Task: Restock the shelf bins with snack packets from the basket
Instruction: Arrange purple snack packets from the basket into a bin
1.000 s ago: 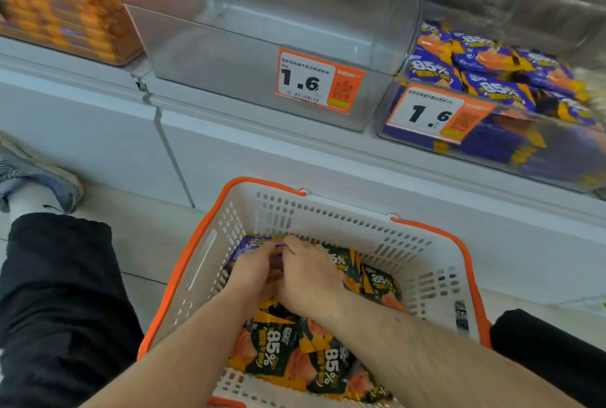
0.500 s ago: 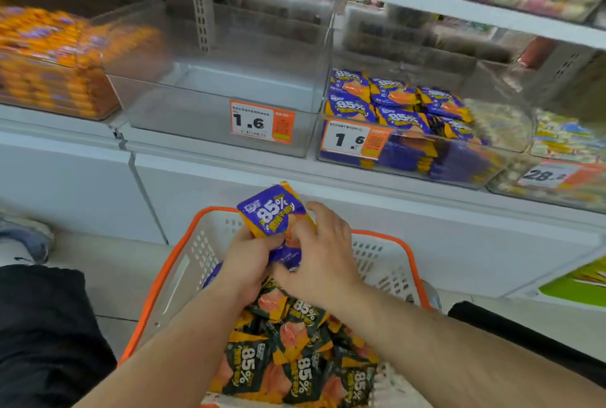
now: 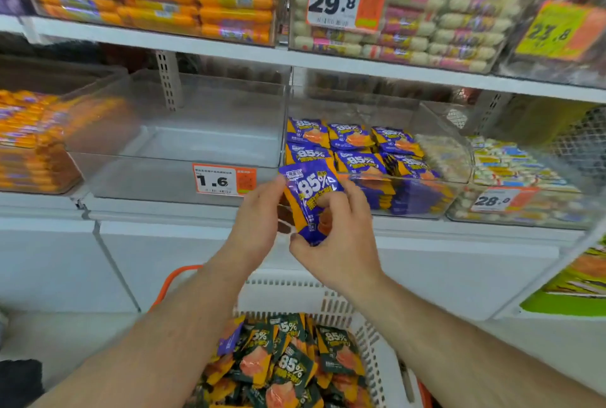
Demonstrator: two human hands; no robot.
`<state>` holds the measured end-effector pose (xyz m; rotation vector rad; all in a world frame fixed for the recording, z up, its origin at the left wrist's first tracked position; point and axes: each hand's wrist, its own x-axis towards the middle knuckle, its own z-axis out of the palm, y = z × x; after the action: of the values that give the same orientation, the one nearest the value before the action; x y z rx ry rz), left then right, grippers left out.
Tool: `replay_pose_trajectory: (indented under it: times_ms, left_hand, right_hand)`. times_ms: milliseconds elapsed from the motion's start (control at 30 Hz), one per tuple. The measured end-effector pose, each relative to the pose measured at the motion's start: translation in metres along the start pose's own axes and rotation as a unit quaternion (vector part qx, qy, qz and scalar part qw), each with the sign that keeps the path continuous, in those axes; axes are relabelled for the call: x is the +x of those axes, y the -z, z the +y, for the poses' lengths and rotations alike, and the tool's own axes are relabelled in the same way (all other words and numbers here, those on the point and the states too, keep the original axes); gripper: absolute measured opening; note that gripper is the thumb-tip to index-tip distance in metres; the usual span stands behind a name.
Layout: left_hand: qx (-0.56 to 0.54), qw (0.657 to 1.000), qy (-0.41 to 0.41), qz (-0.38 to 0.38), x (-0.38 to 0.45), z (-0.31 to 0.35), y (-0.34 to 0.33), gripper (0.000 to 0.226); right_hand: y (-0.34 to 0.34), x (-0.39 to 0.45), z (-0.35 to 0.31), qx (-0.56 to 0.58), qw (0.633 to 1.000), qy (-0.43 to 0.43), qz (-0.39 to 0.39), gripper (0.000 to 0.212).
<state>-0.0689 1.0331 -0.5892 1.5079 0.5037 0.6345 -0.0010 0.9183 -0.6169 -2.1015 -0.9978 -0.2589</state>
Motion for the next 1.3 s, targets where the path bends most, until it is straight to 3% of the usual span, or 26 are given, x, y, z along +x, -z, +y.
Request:
replay_pose_trajectory:
  times_ms: [67, 167, 267, 333, 567, 700, 900, 1000, 1100, 1300]
  left_hand:
    - [0.044, 0.995, -0.078, 0.051, 0.017, 0.013, -0.004, 0.039]
    - [0.203, 0.941, -0.224, 0.150, 0.055, 0.031, -0.003, 0.014]
    - [0.356, 0.912, -0.175, 0.103, 0.104, 0.032, 0.001, 0.029]
    - [0.354, 0.923, -0.127, 0.086, 0.118, 0.025, 0.002, 0.032]
    - [0.322, 0.934, -0.121, 0.102, 0.123, 0.012, 0.004, 0.030]
    - [0.302, 0.941, -0.113, 0.105, 0.123, 0.012, 0.006, 0.029]
    - [0.314, 0.936, -0.117, 0.105, 0.123, 0.011, 0.008, 0.029]
    - [0.318, 0.934, -0.127, 0.102, 0.122, 0.010, 0.008, 0.029]
    - [0.328, 0.929, -0.138, 0.107, 0.121, 0.011, 0.008, 0.031]
    - [0.337, 0.925, -0.141, 0.101, 0.120, 0.012, 0.007, 0.033]
  right_hand:
    - [0.007, 0.014, 0.000, 0.005, 0.999, -0.001, 0.036, 0.053]
    - [0.017, 0.045, 0.001, 0.021, 0.995, -0.006, 0.099, 0.064]
    - [0.024, 0.094, 0.007, -0.028, 0.995, -0.039, 0.082, 0.072]
    - [0.022, 0.131, 0.012, -0.054, 0.995, -0.075, 0.045, 0.072]
    - [-0.027, 0.230, 0.033, -0.106, 0.977, -0.180, -0.038, 0.062]
    - [-0.057, 0.257, 0.032, -0.145, 0.973, -0.163, -0.068, 0.048]
    - [-0.076, 0.271, 0.034, -0.159, 0.955, -0.193, -0.157, 0.052]
    - [-0.067, 0.274, 0.030, -0.087, 0.949, -0.198, -0.231, 0.033]
    - [-0.065, 0.273, 0.032, -0.111, 0.943, -0.159, -0.269, 0.017]
    - [-0.069, 0.272, 0.027, -0.168, 0.936, -0.125, -0.284, 0.029]
